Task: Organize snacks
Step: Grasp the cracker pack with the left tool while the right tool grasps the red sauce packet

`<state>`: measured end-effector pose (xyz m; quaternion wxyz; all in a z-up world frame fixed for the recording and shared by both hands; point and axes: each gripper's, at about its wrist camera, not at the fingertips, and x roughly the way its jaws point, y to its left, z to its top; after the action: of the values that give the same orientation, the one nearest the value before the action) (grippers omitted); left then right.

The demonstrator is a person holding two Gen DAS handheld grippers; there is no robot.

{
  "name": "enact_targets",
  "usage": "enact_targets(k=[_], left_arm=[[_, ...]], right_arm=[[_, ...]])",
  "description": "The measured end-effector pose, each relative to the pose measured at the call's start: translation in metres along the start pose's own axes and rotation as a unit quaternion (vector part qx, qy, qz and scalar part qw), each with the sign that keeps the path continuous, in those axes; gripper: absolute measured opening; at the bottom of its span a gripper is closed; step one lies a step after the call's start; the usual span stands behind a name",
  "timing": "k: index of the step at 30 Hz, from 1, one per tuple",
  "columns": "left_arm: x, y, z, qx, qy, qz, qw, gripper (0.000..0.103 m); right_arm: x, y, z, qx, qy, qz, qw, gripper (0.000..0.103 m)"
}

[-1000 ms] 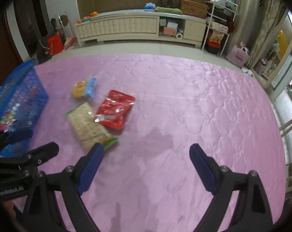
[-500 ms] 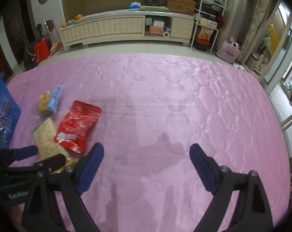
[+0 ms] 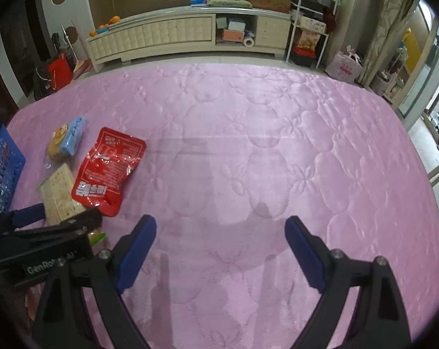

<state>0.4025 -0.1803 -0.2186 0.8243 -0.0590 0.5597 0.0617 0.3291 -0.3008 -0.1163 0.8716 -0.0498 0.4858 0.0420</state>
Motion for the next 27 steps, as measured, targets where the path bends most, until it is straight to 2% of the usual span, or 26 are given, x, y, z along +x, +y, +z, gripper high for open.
enact_targets(k=[3,5,10,15,23,27], left_arm=[[-0.001,-0.003,-0.002,0.030,0.004,-0.007,0.9995,0.089],[-0.006,-0.002,-0.007,0.044,0.006,-0.012,0.9989,0.079],[-0.016,0.008,-0.021,0.069,0.008,-0.037,0.9969,0.069],[-0.021,0.030,-0.036,0.073,-0.005,-0.045,0.9963,0.068],[-0.027,0.056,-0.044,0.056,-0.021,-0.060,0.9964,0.067],[-0.026,0.069,-0.040,0.052,-0.032,-0.055,0.9966,0.067]], right_arm=[[0.002,-0.001,0.001,0.004,0.003,0.002,1.000,0.092],[0.002,-0.004,0.002,0.014,0.007,0.012,1.000,0.092],[0.003,-0.003,0.007,0.030,0.011,0.037,0.999,0.092],[0.008,0.012,0.013,0.029,0.023,0.053,0.998,0.092],[0.031,0.043,0.033,0.067,0.048,0.114,0.990,0.092],[0.043,0.069,0.045,0.046,0.047,0.106,0.992,0.092]])
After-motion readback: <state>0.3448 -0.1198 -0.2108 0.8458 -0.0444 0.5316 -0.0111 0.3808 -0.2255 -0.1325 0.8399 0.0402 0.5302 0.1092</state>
